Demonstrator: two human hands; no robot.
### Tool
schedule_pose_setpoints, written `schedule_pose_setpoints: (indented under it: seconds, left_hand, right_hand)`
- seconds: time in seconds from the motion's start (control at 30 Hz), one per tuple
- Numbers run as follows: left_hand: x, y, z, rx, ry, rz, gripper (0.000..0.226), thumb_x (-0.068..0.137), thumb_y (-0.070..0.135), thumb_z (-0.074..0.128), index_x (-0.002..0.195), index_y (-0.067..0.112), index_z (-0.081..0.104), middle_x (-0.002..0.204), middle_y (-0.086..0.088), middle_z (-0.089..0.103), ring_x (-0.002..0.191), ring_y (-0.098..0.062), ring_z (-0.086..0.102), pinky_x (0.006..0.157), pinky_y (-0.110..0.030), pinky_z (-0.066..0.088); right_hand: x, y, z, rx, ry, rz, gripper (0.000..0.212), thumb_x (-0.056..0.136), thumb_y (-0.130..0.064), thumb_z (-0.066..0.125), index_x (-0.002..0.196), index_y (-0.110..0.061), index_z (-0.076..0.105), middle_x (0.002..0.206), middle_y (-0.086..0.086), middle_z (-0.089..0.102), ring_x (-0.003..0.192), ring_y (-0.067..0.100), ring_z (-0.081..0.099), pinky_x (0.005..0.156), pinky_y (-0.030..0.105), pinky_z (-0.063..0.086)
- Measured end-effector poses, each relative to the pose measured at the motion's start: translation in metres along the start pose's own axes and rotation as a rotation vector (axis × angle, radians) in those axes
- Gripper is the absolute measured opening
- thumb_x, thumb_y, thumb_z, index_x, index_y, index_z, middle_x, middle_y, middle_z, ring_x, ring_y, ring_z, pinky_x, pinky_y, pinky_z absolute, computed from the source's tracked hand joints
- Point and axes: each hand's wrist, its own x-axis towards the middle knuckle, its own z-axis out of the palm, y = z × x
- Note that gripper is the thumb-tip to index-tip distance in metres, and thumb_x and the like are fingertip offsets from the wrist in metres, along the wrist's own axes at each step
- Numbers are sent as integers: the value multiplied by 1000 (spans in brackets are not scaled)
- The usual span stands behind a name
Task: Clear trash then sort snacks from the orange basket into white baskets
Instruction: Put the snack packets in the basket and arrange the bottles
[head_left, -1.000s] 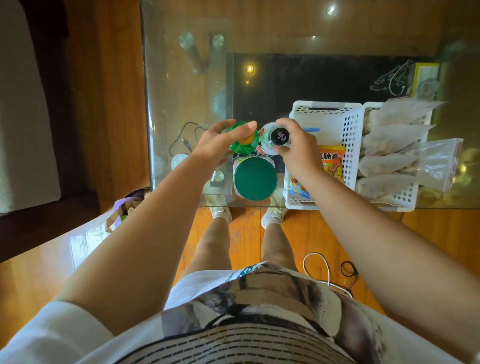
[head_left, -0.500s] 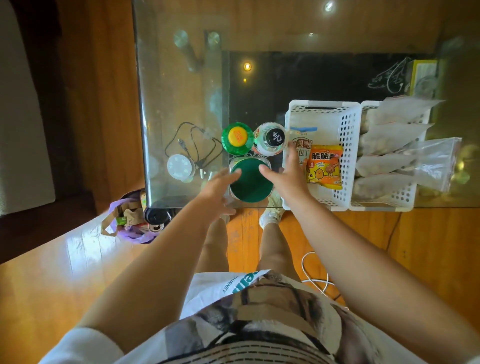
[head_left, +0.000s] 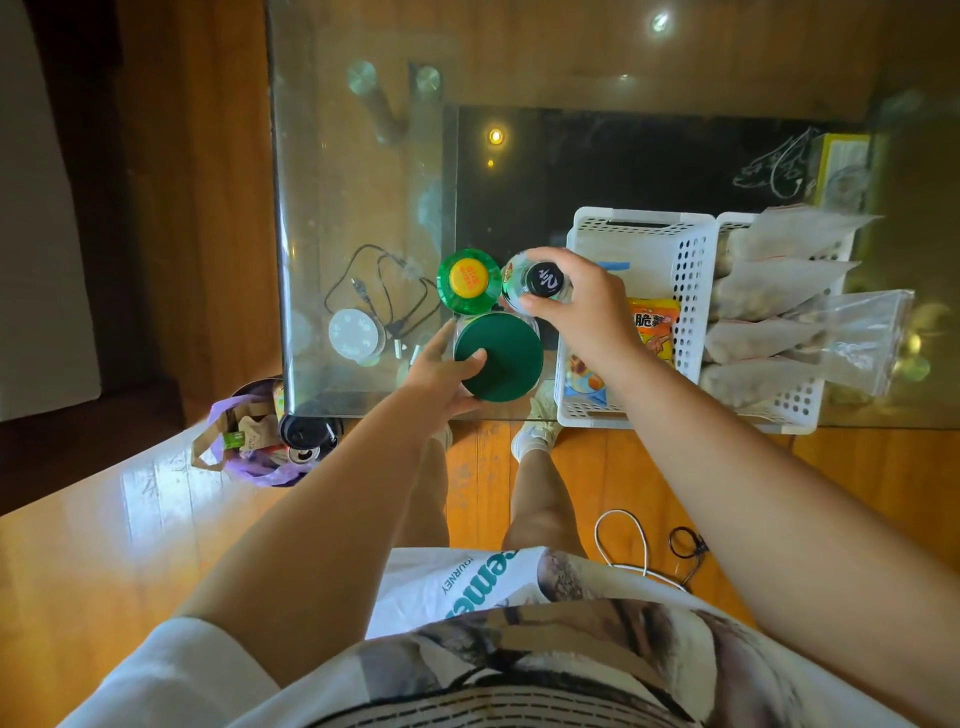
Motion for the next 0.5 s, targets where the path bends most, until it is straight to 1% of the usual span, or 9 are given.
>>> schedule_pose_setpoints:
  seconds: [0.13,0.27,0.33,0.37,0.4,0.43,0.47,0.5]
  left_hand:
    - [2,1,0,13,-13,-1,63,91,1,54,143,32,35,147,-8,33,127,-39,44,92,-53,50]
    - [3,0,-1,15,-18,9,62,91,1,53,143,31,35,148,-8,32,127,-40,44,92,-53,49]
    - [4,0,-1,30,-10,17,61,91,2,54,142,31,35,147,-8,32,126,-39,45,92,-53,50]
    - [4,0,-1,51,1,23,61,91,3,54,142,31,35,147,-8,33,125,-39,46,92,-53,50]
    - [4,0,0,83,17,28,60,91,6,55,142,31,35,146,-7,35,123,-37,47,92,-52,50]
    - [3,0,1,130,42,40,58,91,8,57,141,30,35,143,-7,38,121,-34,49,90,-50,52]
    - [1,1,2,163,67,52,58,90,10,58,140,28,35,140,-6,41,117,-30,49,87,-47,52]
    - [-3,3,5,163,106,61,58,89,12,60,140,25,35,136,-5,43,114,-26,47,83,-42,51]
  right_hand:
    - [1,1,-1,11,-22,-7,41,80,-17,69,119,-21,59,115,0,63,99,4,49,71,4,37]
    - [1,1,-1,10,-33,1,41,80,-18,69,120,-21,58,117,0,62,101,4,48,72,3,35]
    - [1,1,-2,9,-38,8,43,81,-19,68,123,-21,56,119,1,61,106,7,51,73,3,36]
    - [2,1,-2,12,-47,14,46,81,-20,68,125,-21,54,122,1,60,112,11,53,77,6,39]
    - [1,2,-1,16,-61,28,51,81,-21,68,129,-23,50,129,2,56,119,15,51,84,12,43]
    - [-1,3,-2,15,-89,62,59,82,-22,68,135,-25,43,138,4,49,128,19,45,95,22,44]
    - [-2,3,-2,15,-116,100,67,81,-24,68,140,-27,35,146,5,40,135,21,37,104,33,41]
    - [-6,1,-5,20,-141,142,73,81,-24,68,143,-27,29,150,5,33,139,21,30,109,39,36]
